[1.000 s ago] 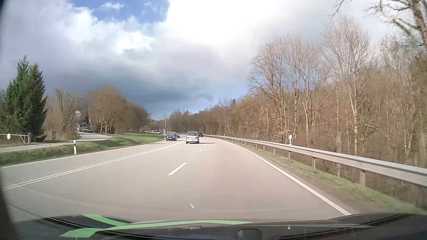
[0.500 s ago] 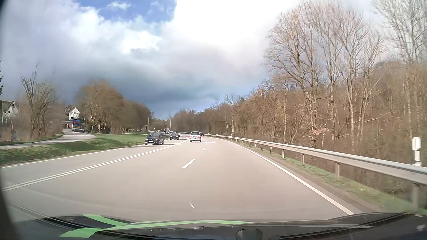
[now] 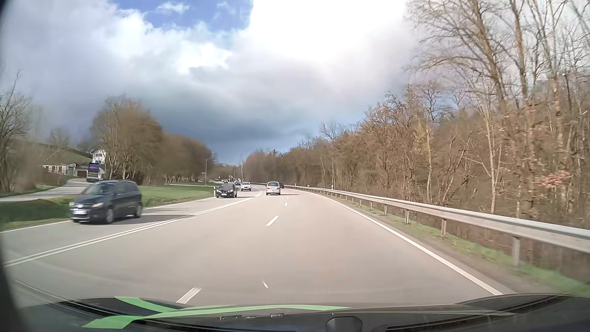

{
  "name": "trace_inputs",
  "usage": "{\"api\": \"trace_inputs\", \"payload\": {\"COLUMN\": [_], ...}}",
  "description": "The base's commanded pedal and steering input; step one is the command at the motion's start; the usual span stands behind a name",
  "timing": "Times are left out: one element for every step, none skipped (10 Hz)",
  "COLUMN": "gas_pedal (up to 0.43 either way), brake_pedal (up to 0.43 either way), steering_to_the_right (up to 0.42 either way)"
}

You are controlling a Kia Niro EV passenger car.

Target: Follow the waypoints while adhering to traffic rules and regulations

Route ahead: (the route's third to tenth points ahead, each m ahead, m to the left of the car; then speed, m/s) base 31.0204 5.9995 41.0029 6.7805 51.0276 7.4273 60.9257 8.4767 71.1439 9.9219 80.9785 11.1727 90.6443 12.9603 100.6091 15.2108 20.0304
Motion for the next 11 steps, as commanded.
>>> {"api": "trace_inputs", "payload": {"gas_pedal": [0.157, 0.157, 0.157, 0.157, 0.157, 0.157, 0.157, 0.157, 0.157, 0.157, 0.157], "brake_pedal": [0.000, 0.000, 0.000, 0.000, 0.000, 0.000, 0.000, 0.000, 0.000, 0.000, 0.000], "steering_to_the_right": [-0.009, -0.009, -0.010, -0.011, -0.013, -0.013, -0.013, -0.014, -0.015, -0.015, -0.016]}}
